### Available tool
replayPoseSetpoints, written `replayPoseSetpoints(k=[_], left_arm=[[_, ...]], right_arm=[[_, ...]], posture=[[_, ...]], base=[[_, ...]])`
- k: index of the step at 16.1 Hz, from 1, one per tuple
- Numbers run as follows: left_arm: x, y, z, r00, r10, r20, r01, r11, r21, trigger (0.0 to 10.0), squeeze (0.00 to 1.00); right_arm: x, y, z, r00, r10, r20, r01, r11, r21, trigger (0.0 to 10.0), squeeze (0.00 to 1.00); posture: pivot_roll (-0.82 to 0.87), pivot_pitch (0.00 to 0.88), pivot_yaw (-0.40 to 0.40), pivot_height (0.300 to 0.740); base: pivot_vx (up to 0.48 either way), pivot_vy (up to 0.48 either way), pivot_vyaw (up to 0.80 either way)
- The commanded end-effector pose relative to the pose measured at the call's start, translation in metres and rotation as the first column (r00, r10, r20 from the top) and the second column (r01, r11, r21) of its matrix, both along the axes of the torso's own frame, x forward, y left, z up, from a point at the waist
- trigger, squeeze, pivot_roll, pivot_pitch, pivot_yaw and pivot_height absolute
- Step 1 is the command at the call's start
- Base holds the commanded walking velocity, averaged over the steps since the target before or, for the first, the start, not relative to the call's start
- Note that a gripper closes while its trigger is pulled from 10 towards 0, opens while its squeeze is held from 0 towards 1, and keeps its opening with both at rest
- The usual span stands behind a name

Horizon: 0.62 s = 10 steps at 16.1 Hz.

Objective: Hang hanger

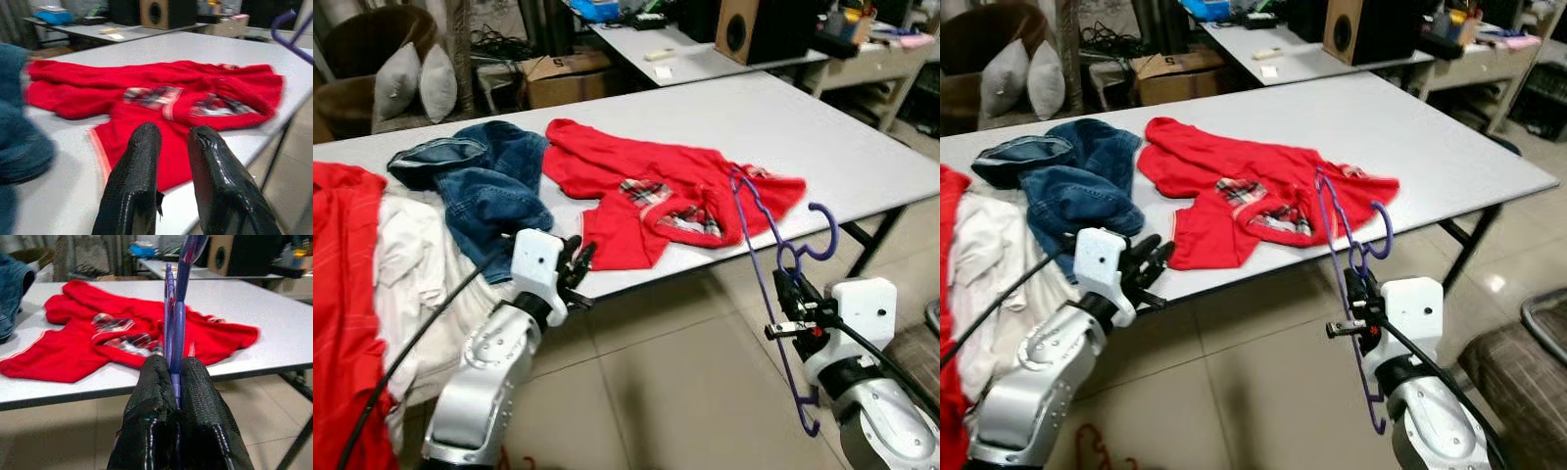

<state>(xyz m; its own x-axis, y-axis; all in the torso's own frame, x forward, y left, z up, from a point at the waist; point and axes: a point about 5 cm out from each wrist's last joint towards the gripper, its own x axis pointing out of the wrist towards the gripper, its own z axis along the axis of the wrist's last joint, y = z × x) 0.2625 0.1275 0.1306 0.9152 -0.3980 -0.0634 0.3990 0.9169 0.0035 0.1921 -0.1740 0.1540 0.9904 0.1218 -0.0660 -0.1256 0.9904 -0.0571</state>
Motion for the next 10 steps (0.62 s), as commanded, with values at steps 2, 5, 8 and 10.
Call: replayPoseSetpoints(k=[2,5,8,10], left_arm=[[-0.0025,-0.0021,-0.0014,1.0,-0.017,-0.006,0.017,1.0,-0.001,10.0,0.0],[-0.0047,-0.0002,-0.0043,1.0,-0.009,-0.015,0.009,1.0,0.006,10.0,0.0],[-0.0081,-0.0005,-0.0035,1.0,-0.001,-0.007,0.001,1.0,0.015,10.0,0.0],[-0.0107,-0.0028,-0.0022,1.0,-0.009,-0.003,0.009,1.0,0.013,10.0,0.0]], right_arm=[[-0.0006,-0.0018,0.002,1.0,-0.009,0.006,0.009,1.0,-0.006,10.0,0.0],[-0.0008,-0.0014,0.0021,1.0,0.001,0.008,-0.001,1.0,-0.016,10.0,0.0],[-0.0014,0.0017,0.0027,0.999,0.032,0.026,-0.03,0.997,-0.073,10.0,0.0],[-0.0019,0.0012,0.0021,0.999,0.04,0.008,-0.04,0.999,-0.024,10.0,0.0]], posture=[[-0.09,0.026,0.049,0.74],[-0.1,0.032,0.04,0.74],[-0.09,0.042,0.023,0.74],[-0.1,0.049,0.019,0.74]], base=[[0.289,0.0,-0.4],[0.3,0.0,0.0],[0.306,0.0,0.0],[0.313,0.0,0.0]])
